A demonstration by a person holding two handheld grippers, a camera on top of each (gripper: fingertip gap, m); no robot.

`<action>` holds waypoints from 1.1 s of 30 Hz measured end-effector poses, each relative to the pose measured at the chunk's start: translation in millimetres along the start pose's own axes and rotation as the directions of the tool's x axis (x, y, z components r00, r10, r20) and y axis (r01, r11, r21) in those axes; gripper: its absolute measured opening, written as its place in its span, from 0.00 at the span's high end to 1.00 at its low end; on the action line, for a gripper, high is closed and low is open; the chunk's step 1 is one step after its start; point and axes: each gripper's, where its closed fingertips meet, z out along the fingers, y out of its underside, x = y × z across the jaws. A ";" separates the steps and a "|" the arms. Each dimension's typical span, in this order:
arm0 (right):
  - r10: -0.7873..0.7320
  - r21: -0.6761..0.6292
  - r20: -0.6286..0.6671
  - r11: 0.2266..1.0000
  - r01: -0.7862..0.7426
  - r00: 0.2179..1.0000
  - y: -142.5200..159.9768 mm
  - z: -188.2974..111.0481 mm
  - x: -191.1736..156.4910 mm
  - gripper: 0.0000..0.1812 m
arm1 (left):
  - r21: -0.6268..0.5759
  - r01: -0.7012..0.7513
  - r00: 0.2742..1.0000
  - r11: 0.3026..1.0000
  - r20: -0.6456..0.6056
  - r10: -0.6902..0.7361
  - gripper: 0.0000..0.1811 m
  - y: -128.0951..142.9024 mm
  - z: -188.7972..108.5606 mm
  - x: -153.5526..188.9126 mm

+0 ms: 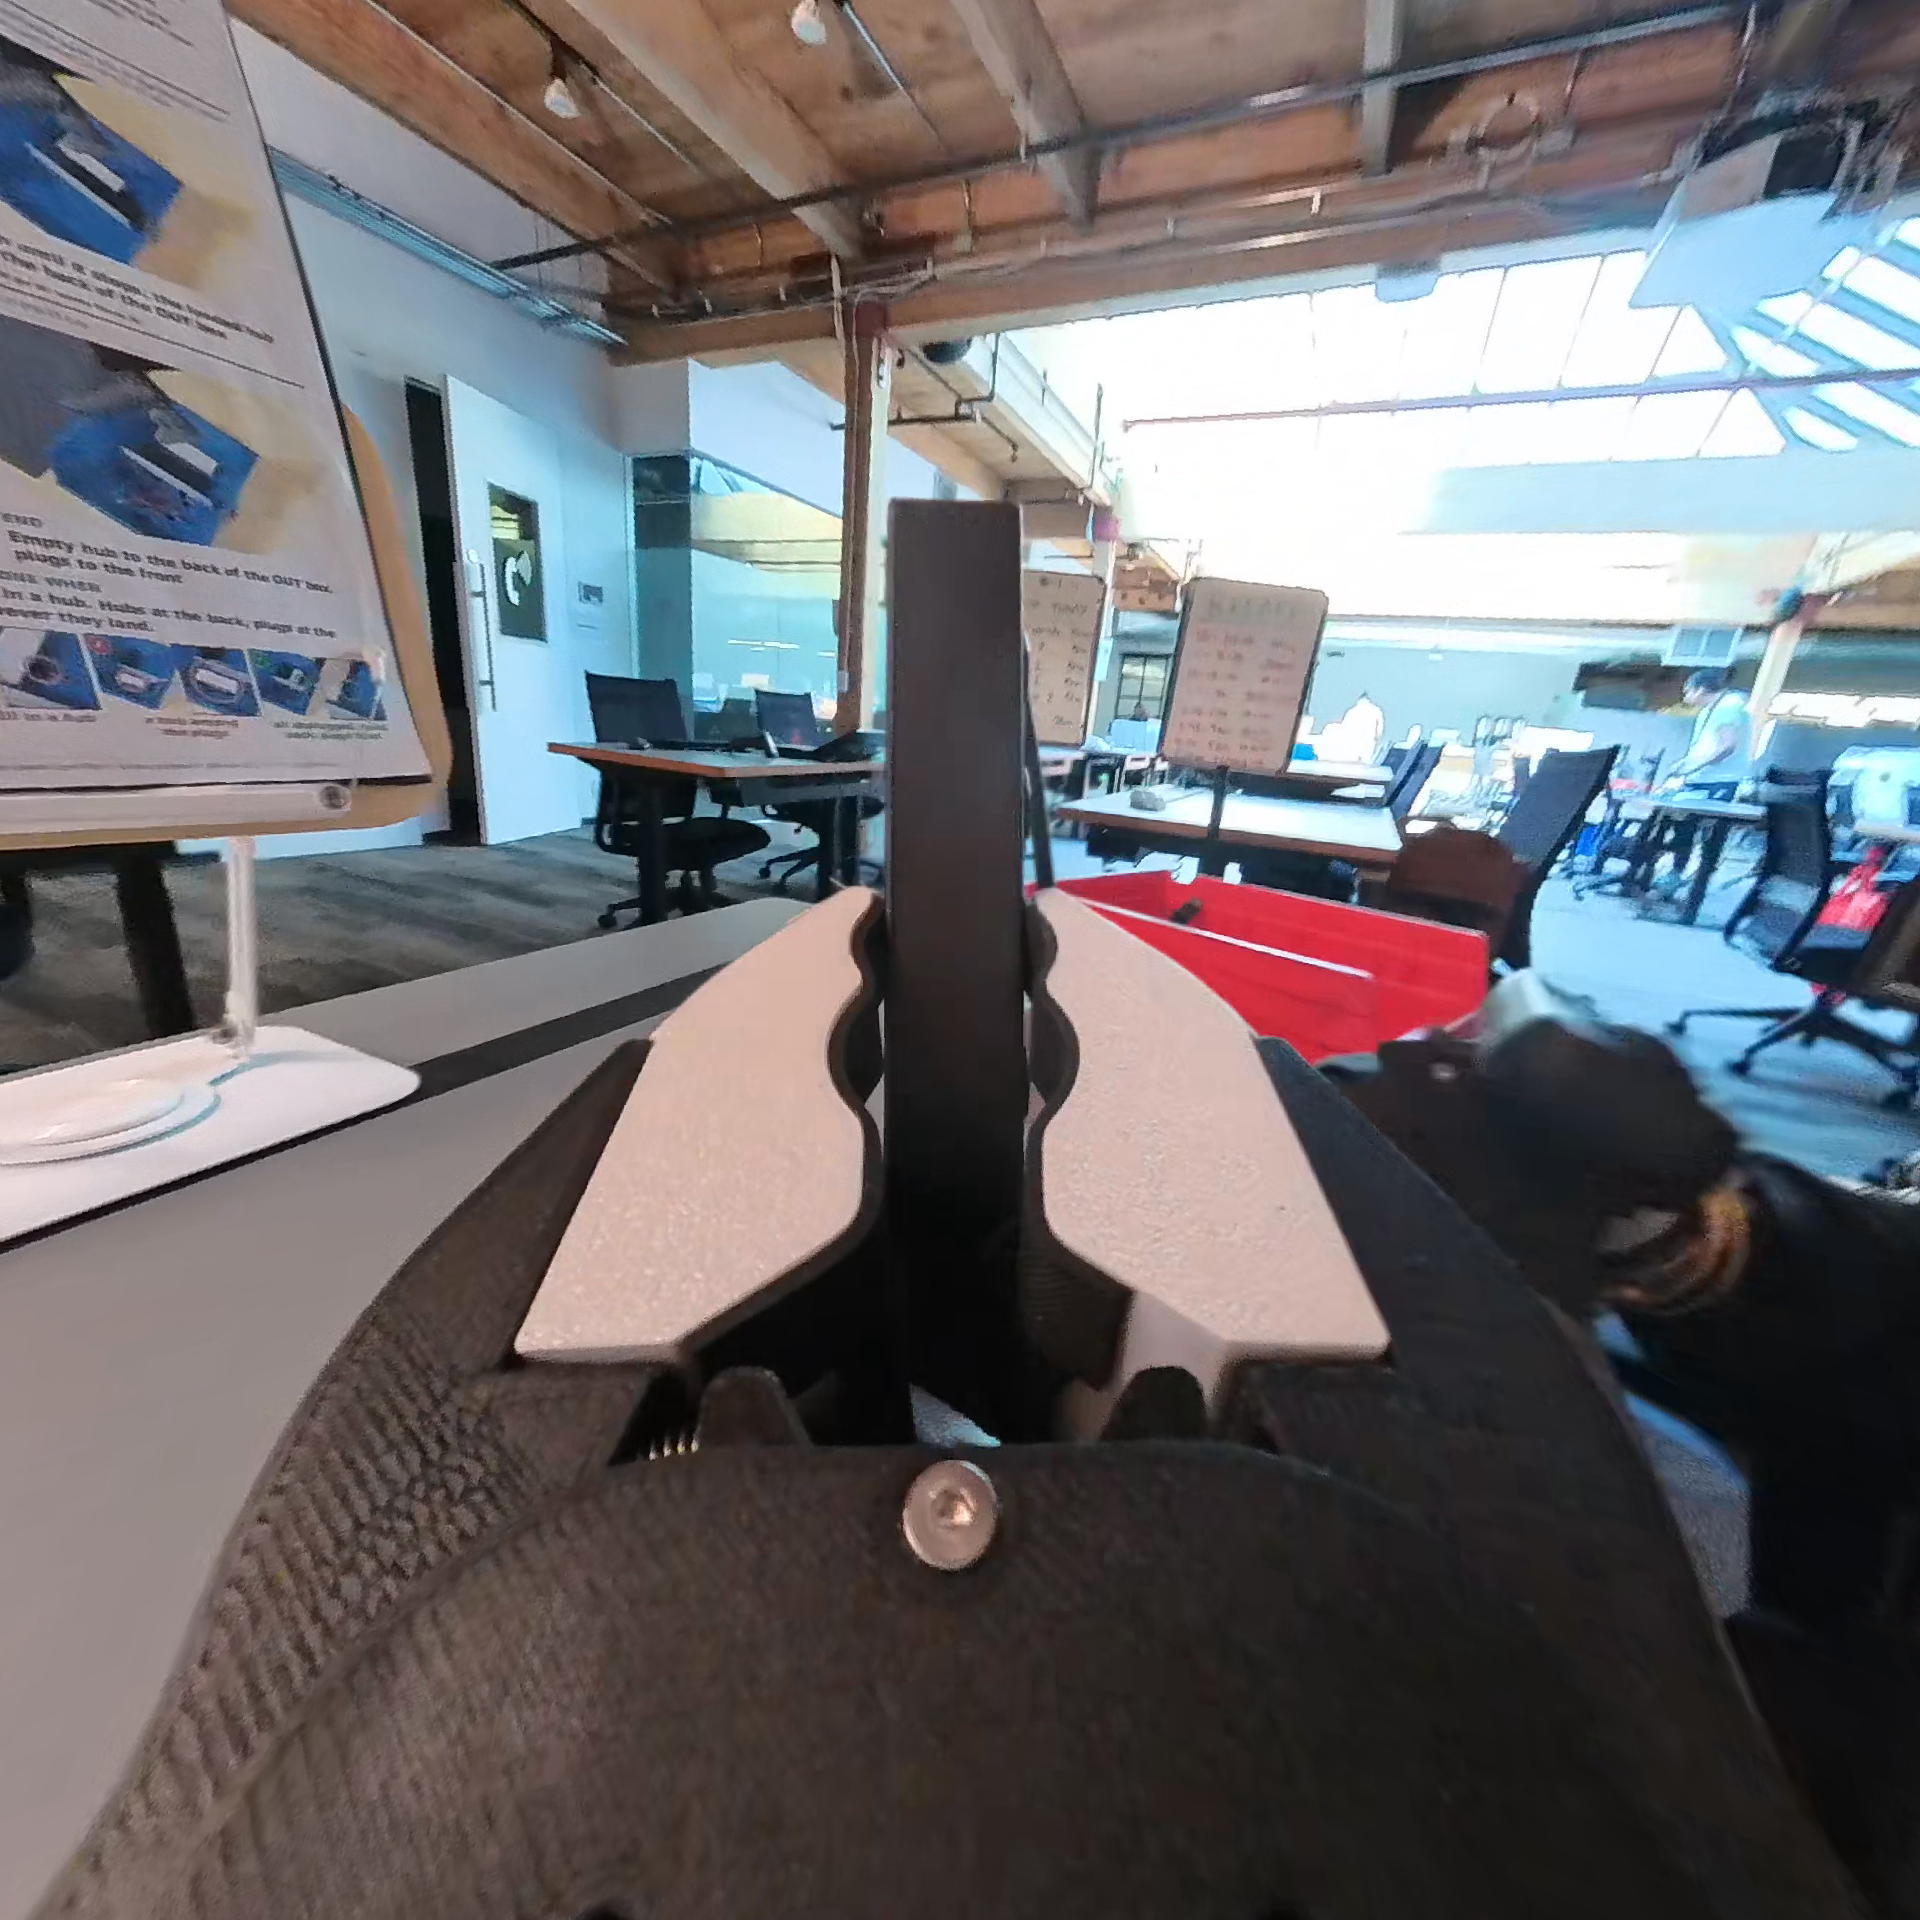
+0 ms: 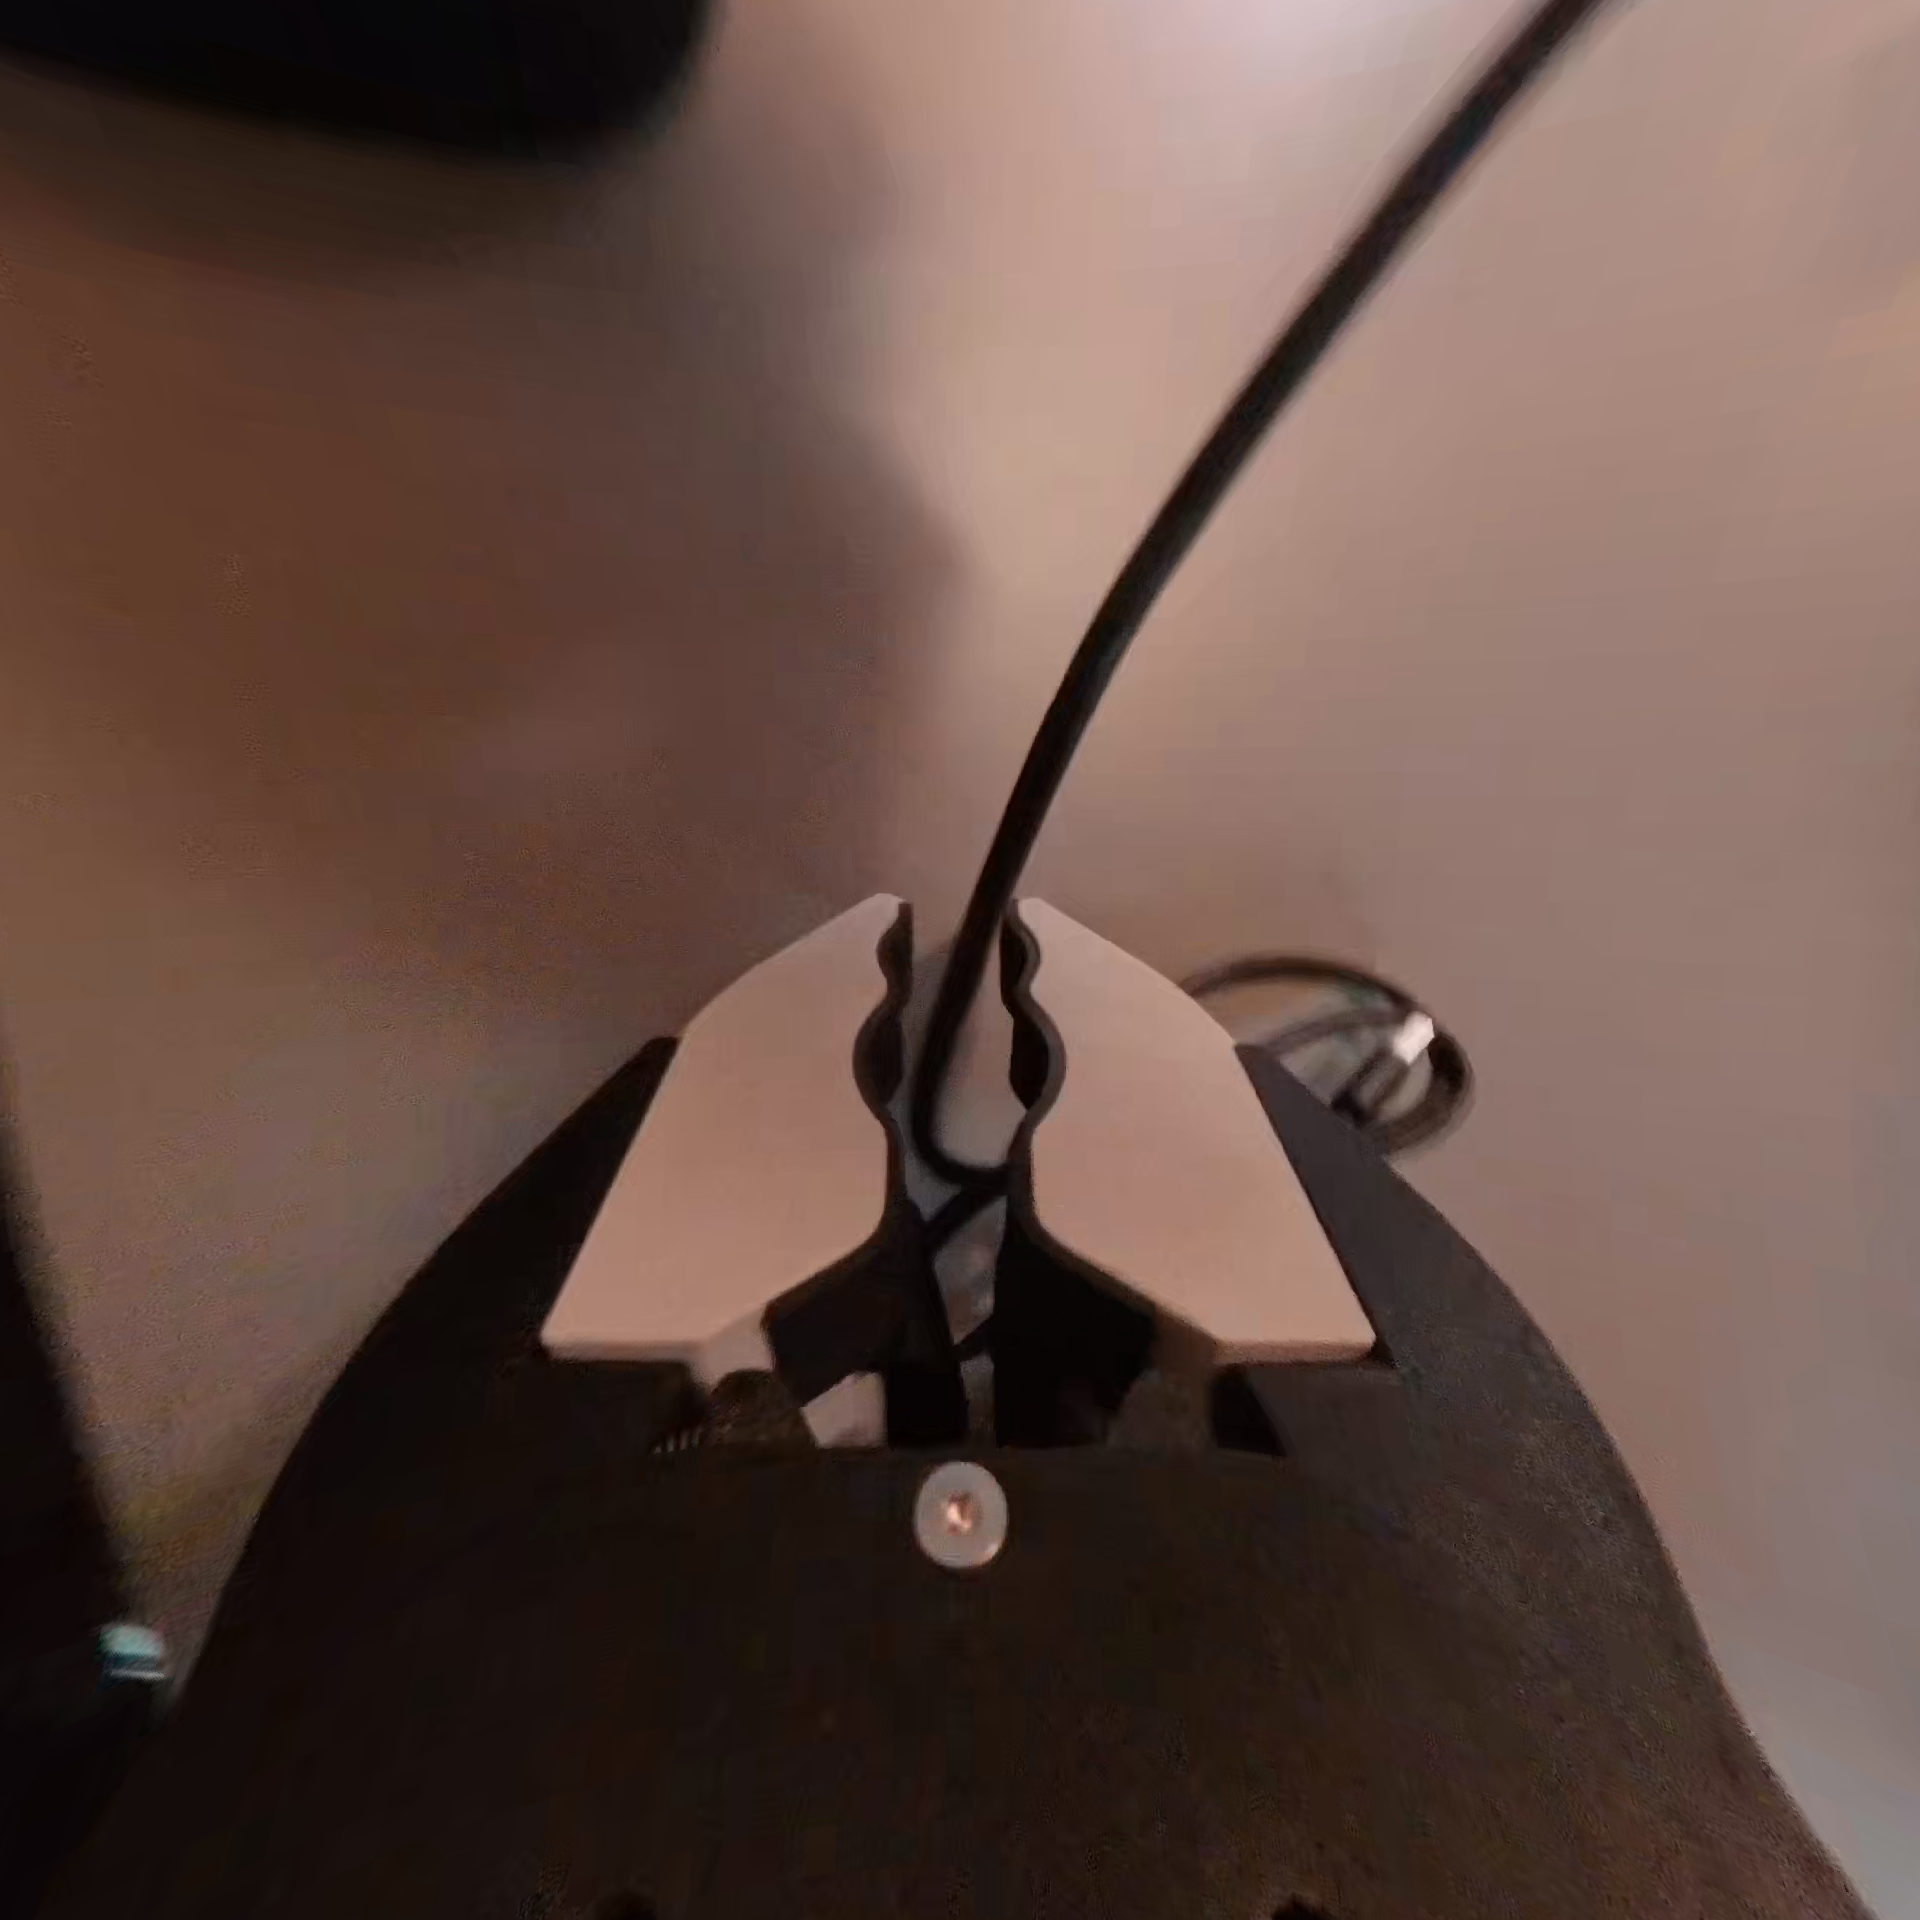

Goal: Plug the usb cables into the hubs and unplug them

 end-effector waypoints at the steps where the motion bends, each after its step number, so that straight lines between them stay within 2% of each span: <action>1: 0.012 -0.055 -0.078 0.998 -0.016 0.997 15.8 -2.1 19.2 0.95 | 0.013 0.025 1.000 1.000 -0.005 -0.025 0.87 -1.5 -1.8 -1.3; 4: 0.121 -0.096 -0.338 0.982 -0.162 0.933 62.5 -21.9 87.4 0.98 | 0.017 0.106 0.994 0.994 -0.036 -0.106 0.87 0.1 -3.4 -3.1; 7: 0.301 -0.031 -0.435 0.937 -0.347 0.849 103.7 -36.6 124.7 0.96 | -0.029 0.139 0.986 0.990 -0.091 -0.141 0.87 8.9 1.5 4.4; 10: 0.434 0.058 -0.384 0.892 -0.447 0.815 119.5 -44.1 133.2 0.91 | -0.118 0.159 0.966 0.980 -0.187 -0.179 0.87 24.4 8.8 21.4; 14: 0.509 0.108 -0.290 0.859 -0.501 0.810 125.5 -49.9 132.1 0.86 | -0.207 0.246 0.884 0.947 -0.351 -0.307 0.87 43.7 17.9 51.0; 18: 0.589 0.242 -0.028 0.788 -0.566 0.808 102.7 -62.6 117.8 0.70 | -0.229 0.252 0.844 0.940 -0.423 -0.329 0.87 58.3 26.9 68.6; 19: 0.607 0.298 0.039 0.751 -0.589 0.794 94.1 -69.8 117.8 0.59 | -0.244 0.232 0.846 0.942 -0.427 -0.319 0.87 64.0 28.4 71.3; 20: 0.619 0.358 0.095 0.709 -0.607 0.779 86.0 -78.6 119.7 0.55 | -0.276 0.205 0.848 0.939 -0.428 -0.311 0.87 72.0 29.1 73.8; 22: 0.635 0.460 0.155 0.632 -0.624 0.757 76.8 -96.6 127.1 0.55 | -0.363 0.145 0.849 0.920 -0.433 -0.305 0.87 91.4 29.2 79.4; 23: 0.623 0.494 0.165 0.618 -0.611 0.764 73.1 -105.2 128.6 0.55 | -0.390 0.122 0.845 0.913 -0.442 -0.302 0.87 98.6 29.0 82.5; 25: 0.555 0.557 0.184 0.621 -0.551 0.811 59.0 -123.5 123.2 0.57 | -0.412 0.098 0.826 0.906 -0.474 -0.305 0.87 106.8 28.0 88.9; 28: 0.371 0.642 0.236 0.634 -0.431 0.898 21.0 -147.0 95.5 0.58 | -0.426 0.107 0.773 0.898 -0.532 -0.345 0.87 108.5 24.8 96.5; 31: 0.254 0.696 0.239 0.628 -0.347 0.937 -15.7 -153.7 72.9 0.54 | -0.425 0.095 0.755 0.900 -0.558 -0.344 0.87 107.5 22.4 97.7; 33: 0.235 0.719 0.232 0.612 -0.329 0.944 -38.5 -149.3 64.4 0.51 | -0.431 0.081 0.742 0.899 -0.576 -0.343 0.87 107.4 20.0 100.8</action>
